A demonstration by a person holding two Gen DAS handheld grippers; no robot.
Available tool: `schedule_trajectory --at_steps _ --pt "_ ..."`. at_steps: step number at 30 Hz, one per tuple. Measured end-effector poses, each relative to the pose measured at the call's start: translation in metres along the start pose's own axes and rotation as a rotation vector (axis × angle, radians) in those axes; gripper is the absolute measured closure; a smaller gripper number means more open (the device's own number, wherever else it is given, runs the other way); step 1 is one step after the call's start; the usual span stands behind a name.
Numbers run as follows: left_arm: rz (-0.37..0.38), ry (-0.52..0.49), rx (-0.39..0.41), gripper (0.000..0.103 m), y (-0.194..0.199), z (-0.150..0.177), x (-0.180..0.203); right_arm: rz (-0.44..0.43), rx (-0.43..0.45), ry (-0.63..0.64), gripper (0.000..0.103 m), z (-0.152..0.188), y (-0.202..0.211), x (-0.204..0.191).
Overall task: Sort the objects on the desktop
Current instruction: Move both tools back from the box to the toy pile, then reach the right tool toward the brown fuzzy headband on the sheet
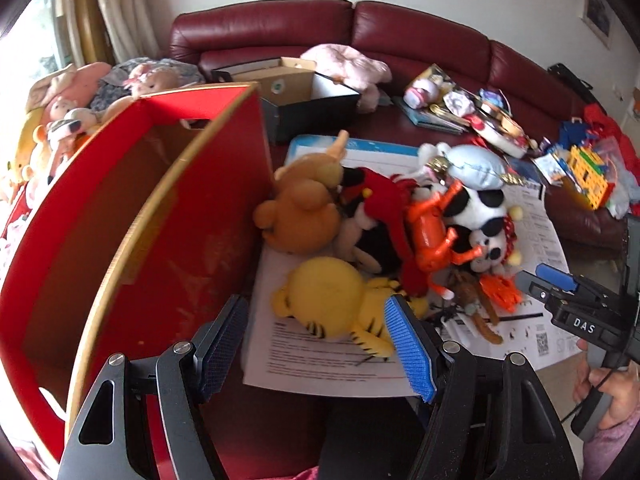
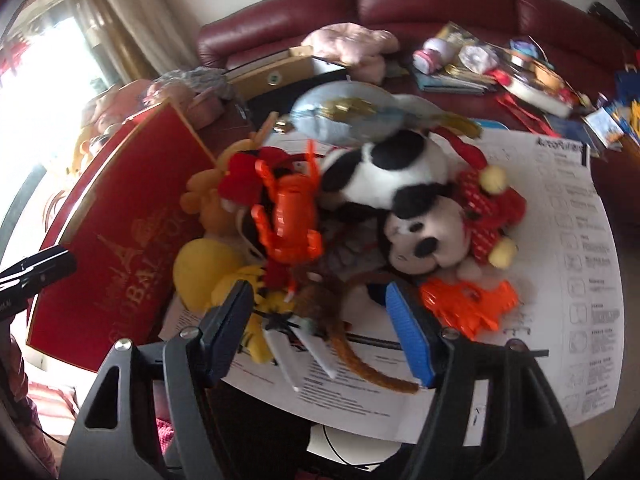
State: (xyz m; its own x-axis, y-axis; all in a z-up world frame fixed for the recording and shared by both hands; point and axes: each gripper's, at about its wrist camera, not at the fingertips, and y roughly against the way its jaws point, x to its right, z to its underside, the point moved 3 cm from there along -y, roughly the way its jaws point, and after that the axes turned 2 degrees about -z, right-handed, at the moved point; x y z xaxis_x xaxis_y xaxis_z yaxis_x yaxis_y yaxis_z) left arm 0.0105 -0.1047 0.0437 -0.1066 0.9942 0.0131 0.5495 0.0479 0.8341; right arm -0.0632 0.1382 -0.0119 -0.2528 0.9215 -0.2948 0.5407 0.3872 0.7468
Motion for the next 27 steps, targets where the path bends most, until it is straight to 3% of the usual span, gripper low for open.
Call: schedule_trajectory --at_steps 6,15,19,27 --pt "0.093 -0.102 -0.087 0.031 -0.034 0.006 0.075 0.033 -0.034 -0.078 0.034 0.022 -0.007 0.040" --pt "0.182 -0.216 -0.206 0.031 -0.061 0.034 0.152 0.054 -0.052 -0.101 0.034 0.037 -0.012 0.073" --pt "0.153 -0.244 -0.217 0.032 -0.072 0.036 0.169 0.064 -0.054 -0.134 0.034 0.043 -0.010 0.091" --pt "0.174 -0.247 -0.296 0.032 -0.095 0.043 0.196 0.064 -0.071 -0.194 0.034 0.059 -0.011 0.123"
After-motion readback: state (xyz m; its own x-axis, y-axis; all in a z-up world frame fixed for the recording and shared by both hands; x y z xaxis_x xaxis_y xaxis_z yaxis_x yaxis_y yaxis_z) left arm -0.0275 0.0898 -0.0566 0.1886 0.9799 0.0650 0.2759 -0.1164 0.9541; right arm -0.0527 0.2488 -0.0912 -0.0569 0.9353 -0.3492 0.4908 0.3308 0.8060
